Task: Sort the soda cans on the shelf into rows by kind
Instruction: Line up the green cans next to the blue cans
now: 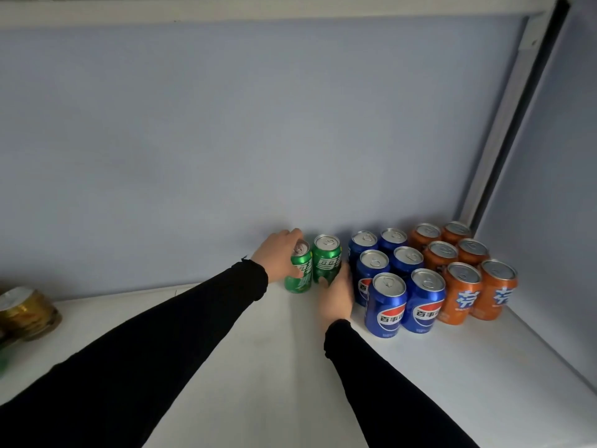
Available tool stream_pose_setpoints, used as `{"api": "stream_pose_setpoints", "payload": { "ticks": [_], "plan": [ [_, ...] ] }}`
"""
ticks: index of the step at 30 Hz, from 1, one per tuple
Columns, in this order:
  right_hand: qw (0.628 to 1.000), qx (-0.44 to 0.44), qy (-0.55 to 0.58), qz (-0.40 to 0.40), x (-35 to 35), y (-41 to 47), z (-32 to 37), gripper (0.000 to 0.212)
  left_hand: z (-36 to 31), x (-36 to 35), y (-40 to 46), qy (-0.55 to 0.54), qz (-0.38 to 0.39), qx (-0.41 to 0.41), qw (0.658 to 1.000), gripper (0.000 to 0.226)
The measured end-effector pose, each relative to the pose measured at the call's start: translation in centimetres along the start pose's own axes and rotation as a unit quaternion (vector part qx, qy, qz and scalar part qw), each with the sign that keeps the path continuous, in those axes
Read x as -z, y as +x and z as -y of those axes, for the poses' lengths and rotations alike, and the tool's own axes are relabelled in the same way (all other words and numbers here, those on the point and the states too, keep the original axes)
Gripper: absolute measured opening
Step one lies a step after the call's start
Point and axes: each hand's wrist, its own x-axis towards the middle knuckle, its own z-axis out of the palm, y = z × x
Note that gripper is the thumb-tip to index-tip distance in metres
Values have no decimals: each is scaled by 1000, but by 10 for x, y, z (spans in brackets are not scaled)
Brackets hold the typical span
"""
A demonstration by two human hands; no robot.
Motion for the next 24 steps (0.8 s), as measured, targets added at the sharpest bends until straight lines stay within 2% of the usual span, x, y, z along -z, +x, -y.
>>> {"api": "stream_pose_setpoints", "payload": {
  "ticks": [6, 10, 13, 17, 20, 24],
  "plan": [
    [1000, 20, 7, -11, 2, -6, -2, 68, 1, -10, -2, -5, -25, 10, 1000, 75],
    [995, 33, 98, -5, 31, -37, 23, 73, 2, -10, -18, -39, -56, 22, 997, 92],
    [990, 124, 62, 8, 40, -68, 40, 64, 18, -2, -51, -35, -100, 26, 994, 81],
    [966, 224, 19, 124, 22, -110, 70, 50, 62, 16, -122, 28, -112, 29, 993, 61],
    [949, 243, 19, 200, -2, -144, 102, 43, 105, 38, -186, 50, -115, 46, 991, 47],
    [927, 252, 50, 274, -38, -200, 157, 37, 161, 79, -273, 73, -149, 74, 983, 40]
  ]
}}
